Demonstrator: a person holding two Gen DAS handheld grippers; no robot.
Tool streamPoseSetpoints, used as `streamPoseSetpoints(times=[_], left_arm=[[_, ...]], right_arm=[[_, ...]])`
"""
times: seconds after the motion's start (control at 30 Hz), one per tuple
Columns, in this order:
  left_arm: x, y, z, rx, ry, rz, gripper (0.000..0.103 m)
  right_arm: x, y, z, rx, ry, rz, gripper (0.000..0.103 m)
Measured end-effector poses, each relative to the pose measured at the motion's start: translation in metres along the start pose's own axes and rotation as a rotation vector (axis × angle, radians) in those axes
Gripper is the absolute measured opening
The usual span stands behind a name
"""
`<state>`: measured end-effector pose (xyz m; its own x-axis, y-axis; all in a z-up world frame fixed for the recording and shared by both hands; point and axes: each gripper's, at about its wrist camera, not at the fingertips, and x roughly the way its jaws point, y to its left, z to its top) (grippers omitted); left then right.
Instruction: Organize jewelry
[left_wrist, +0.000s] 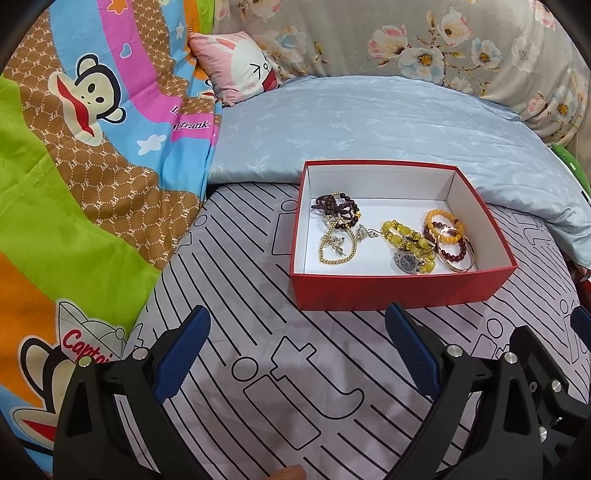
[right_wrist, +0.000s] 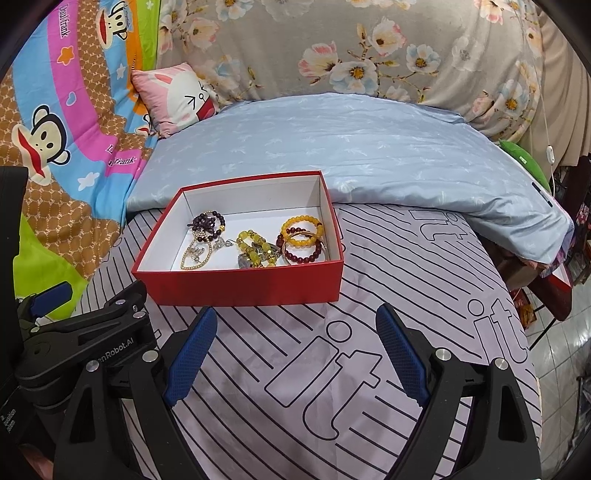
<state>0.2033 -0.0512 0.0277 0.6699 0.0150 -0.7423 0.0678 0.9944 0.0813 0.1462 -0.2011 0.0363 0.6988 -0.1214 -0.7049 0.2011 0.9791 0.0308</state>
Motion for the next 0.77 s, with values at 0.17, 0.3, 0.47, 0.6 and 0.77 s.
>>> streamPoseSetpoints(times=[0.17,0.3,0.47,0.6,0.77], left_arm=[[0.0003,-0.0015,0.0001,0.006,-0.003,0.006,0.091],[0.0011,-0.002,-0.0005,0.013,-0.004,0.004,0.091],[0.0012,-0.0033,-0.0017,0.02,-0.002,0.012,0.091],[0.0025,-0.0029,-0.0019,0.017,0.001,0.011,0.091],[0.0041,-0.001,-0.0027,0.013,-0.003,0.001,0.091]], right_arm=[[-0.0002,-0.001,0.0002,0.0,0.002,0.0,0.084],[0.0003,-0.0005,0.0,-0.001,0.003,-0.001,0.084],[0.0029,0.0002,-0.0004,0.003,0.006,-0.003,0.084],[0.0029,-0.0017,-0.0016,0.011,0.008,-0.001,0.084],[0.0025,-0.001,-0.0022,0.009,0.01,-0.001,0.084]])
